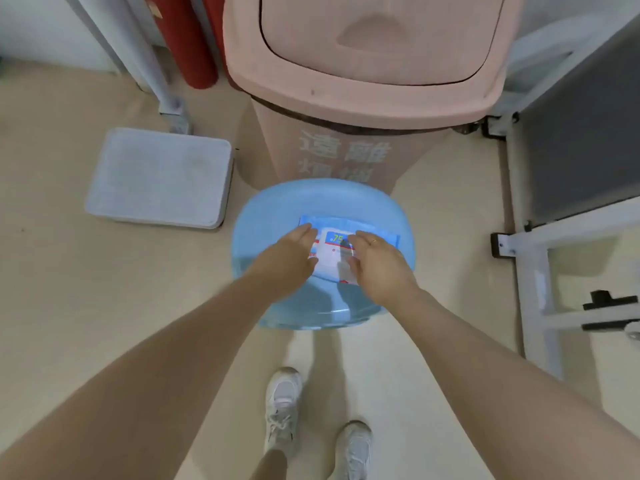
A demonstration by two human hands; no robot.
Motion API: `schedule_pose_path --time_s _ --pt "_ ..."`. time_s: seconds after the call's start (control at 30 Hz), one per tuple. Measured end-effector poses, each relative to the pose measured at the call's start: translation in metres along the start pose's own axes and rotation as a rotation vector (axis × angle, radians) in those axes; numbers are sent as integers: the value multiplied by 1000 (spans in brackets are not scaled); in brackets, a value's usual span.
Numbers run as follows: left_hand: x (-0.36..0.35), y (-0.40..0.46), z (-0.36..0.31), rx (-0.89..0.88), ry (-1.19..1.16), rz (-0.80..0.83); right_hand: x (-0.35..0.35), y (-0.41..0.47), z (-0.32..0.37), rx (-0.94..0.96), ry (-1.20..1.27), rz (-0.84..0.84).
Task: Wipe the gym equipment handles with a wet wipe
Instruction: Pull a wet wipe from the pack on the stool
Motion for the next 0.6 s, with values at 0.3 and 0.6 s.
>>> schedule_pose_path --time_s 0.3,0.6 --pt "-29 25 35 200 103 69 -12 29 -5 101 -315 -87" --pt "-39 32 31 173 171 4 43 44 -69 -317 150 -392"
Point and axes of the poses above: each hand's wrist, its own y-axis towards the middle knuckle, its own x-axis out of the back of the hand, z = x × y, the point moved 10 cm from there along y, towards the middle knuckle, and after that the axes turned 1 degree about y, right-handed, at the moved point
